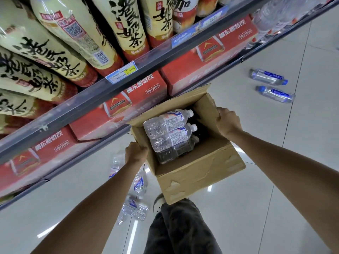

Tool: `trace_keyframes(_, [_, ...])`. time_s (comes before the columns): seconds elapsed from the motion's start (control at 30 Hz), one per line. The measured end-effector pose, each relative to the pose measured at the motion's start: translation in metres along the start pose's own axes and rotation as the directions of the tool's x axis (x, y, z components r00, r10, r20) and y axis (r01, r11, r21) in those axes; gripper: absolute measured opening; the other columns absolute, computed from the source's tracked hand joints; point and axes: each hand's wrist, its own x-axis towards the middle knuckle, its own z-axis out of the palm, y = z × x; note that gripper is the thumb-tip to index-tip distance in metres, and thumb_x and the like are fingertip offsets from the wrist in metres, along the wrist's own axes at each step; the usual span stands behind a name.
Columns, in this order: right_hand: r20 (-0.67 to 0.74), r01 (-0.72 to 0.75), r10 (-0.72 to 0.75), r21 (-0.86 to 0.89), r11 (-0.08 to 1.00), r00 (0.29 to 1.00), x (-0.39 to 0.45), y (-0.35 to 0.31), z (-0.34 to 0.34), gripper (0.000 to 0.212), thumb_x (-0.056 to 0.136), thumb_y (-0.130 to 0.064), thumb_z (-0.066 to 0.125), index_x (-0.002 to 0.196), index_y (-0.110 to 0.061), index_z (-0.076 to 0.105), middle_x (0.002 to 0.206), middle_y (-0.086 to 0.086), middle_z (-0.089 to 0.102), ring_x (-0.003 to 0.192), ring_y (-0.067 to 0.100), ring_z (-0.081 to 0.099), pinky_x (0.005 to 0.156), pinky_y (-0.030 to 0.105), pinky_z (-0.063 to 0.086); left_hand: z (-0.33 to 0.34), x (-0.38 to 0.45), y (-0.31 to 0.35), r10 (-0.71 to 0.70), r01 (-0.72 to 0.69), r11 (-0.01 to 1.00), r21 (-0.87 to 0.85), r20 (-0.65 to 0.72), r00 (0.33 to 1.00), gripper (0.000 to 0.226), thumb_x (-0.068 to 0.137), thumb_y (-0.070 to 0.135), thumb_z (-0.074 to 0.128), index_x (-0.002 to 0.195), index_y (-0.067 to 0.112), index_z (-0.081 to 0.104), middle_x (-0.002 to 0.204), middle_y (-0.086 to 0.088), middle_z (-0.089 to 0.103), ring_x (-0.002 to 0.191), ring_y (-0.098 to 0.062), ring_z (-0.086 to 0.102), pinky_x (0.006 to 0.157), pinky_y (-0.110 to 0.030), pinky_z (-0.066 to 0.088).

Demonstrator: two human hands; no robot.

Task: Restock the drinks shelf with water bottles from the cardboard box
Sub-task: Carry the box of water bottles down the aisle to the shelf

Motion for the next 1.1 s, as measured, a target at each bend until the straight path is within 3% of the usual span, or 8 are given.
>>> trace_keyframes(0.13, [0.034,0.056,-0.055,-0.013,0.998,0.998,-0.016,0.003,-0.01,0.039,0.092,-0.005,0.039,0.13,-0.013,0.047,0.107,0.02,0.062,0.092,0.039,0.058,0.068,0.033,0.041,-0.015,-0.017,-0.004,0.095,-0.101,0.993,0.062,0.094,0.991,0.028,0.08,0.02,0.059,0.097,-0.001,0.063,0.096,-0.017,0.071,0.089,-0.033,0.069,0.081,-0.04,0.057])
trace_keyframes(0.27, [0.065,0.105,-0.102,-0.045,0.993,0.993,-0.049,0.0,-0.022,0.06,0.089,-0.001,0.045,0.145,-0.017,0.032,0.129,0.018,0.056,0.105,0.041,0.059,0.081,0.039,0.048,-0.033,-0.04,-0.008,0.264,-0.273,0.904,0.33,0.074,0.962,0.021,0.086,0.02,0.057,0.079,0.0,0.057,0.085,-0.015,0.069,0.087,-0.033,0.067,0.068,-0.031,0.048])
trace_keyframes(0.4, [-0.014,0.382,-0.393,-0.2,0.902,0.92,-0.075,-0.002,-0.028,0.068,0.084,0.003,0.051,0.148,-0.012,0.033,0.15,0.009,0.038,0.132,0.032,0.044,0.104,0.039,0.04,-0.038,-0.06,-0.005,0.455,-0.423,0.818,0.391,0.012,0.891,0.02,0.088,0.022,0.054,0.096,0.015,0.071,0.092,-0.005,0.072,0.088,-0.027,0.068,0.077,-0.035,0.055])
trace_keyframes(0.47, [0.033,0.477,-0.482,-0.224,0.85,0.875,-0.076,-0.008,-0.025,0.065,0.084,0.001,0.052,0.145,-0.015,0.039,0.143,0.007,0.046,0.126,0.03,0.049,0.097,0.038,0.046,-0.032,-0.067,-0.001,0.544,-0.509,0.767,0.391,0.025,0.839,0.021,0.091,0.022,0.052,0.104,0.018,0.069,0.095,-0.003,0.072,0.088,-0.024,0.069,0.077,-0.036,0.056])
trace_keyframes(0.6, [0.212,0.456,-0.426,-0.114,0.883,0.879,-0.069,-0.024,-0.004,0.045,0.094,-0.01,0.046,0.138,-0.019,0.045,0.129,0.009,0.057,0.113,0.031,0.058,0.085,0.032,0.047,-0.011,-0.067,0.008,0.666,-0.627,0.696,0.349,0.01,0.746,0.033,0.092,0.019,0.056,0.124,0.025,0.057,0.111,-0.002,0.069,0.091,-0.02,0.068,0.076,-0.036,0.058])
trace_keyframes(0.83, [0.242,0.392,-0.371,-0.046,0.919,0.897,-0.042,-0.009,0.039,0.043,0.092,-0.017,0.047,0.136,-0.021,0.045,0.131,0.008,0.056,0.115,0.031,0.058,0.091,0.037,0.049,0.023,-0.039,0.015,0.699,-0.57,0.631,0.526,-0.068,0.712,0.064,0.094,0.019,0.05,0.152,0.022,0.023,0.154,-0.002,0.027,0.142,-0.022,0.027,0.113,-0.037,0.037])
trace_keyframes(0.97, [0.242,0.371,-0.321,-0.199,0.907,0.916,-0.009,-0.005,0.063,0.036,0.096,-0.016,0.045,0.132,-0.013,0.043,0.132,0.01,0.049,0.117,0.032,0.055,0.088,0.036,0.046,0.039,-0.002,0.039,0.76,-0.488,0.438,0.755,-0.021,0.65,0.077,0.09,0.027,0.054,0.154,0.013,0.013,0.154,-0.007,0.022,0.142,-0.026,0.022,0.121,-0.038,0.017])
trace_keyframes(1.1, [0.27,0.384,-0.307,-0.304,0.872,0.912,0.031,-0.005,0.094,0.037,0.096,-0.016,0.047,0.131,-0.007,0.04,0.134,0.014,0.046,0.124,0.035,0.05,0.096,0.04,0.043,0.061,0.029,0.07,0.742,-0.408,0.375,0.833,-0.005,0.671,0.082,0.089,0.031,0.056,0.152,0.008,0.009,0.144,-0.011,0.031,0.129,-0.031,0.033,0.111,-0.041,0.027])
